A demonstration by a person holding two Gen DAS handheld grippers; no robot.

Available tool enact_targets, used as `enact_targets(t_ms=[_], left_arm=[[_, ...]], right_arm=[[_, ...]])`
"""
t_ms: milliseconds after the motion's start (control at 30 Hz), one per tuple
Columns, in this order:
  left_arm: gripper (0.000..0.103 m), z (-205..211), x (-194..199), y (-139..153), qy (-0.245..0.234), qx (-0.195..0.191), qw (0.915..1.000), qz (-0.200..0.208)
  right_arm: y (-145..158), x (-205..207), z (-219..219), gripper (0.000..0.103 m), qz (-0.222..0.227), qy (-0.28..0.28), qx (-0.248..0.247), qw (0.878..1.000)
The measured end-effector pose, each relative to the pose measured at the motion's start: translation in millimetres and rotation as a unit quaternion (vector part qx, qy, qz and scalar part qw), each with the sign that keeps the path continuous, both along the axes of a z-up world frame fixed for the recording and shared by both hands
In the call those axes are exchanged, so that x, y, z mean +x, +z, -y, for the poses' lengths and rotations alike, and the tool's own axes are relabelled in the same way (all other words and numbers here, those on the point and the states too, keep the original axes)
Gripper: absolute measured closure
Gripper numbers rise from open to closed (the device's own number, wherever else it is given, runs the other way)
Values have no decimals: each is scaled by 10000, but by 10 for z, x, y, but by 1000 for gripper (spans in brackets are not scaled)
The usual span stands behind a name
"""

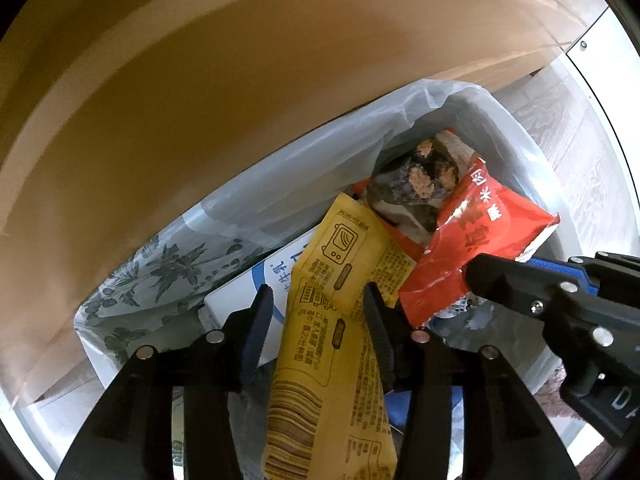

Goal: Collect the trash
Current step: 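Lower the yellow wrapper and red snack bag into the bin with both tools, then open the left tool to drop the yellow wrapper while the right tool releases the snack bag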

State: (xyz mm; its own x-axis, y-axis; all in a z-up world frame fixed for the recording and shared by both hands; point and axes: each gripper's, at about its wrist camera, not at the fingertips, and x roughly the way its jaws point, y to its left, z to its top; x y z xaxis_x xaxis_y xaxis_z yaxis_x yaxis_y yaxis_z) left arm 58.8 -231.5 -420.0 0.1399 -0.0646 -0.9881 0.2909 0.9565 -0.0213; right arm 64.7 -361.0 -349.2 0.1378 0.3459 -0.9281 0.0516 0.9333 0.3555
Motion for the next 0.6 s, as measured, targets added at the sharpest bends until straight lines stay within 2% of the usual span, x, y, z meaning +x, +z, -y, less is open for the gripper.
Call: enact_targets(t_ms=[167, 267, 400, 600], left_arm=[[58, -28, -7, 38, 31, 82, 10000, 26], [52, -29, -3, 73, 57, 119, 9999, -8], [51, -61, -25, 99, 81, 156, 9998, -37], [47, -40, -41, 190, -50, 91, 9999, -19]], right_arm=[[21, 4, -6, 94, 18, 32, 5, 10000], [32, 1, -9, 94, 25, 59, 13, 10000], [61, -2, -11, 93, 56, 71, 23, 10000], [88, -17, -13, 93, 70, 71, 44, 9999]])
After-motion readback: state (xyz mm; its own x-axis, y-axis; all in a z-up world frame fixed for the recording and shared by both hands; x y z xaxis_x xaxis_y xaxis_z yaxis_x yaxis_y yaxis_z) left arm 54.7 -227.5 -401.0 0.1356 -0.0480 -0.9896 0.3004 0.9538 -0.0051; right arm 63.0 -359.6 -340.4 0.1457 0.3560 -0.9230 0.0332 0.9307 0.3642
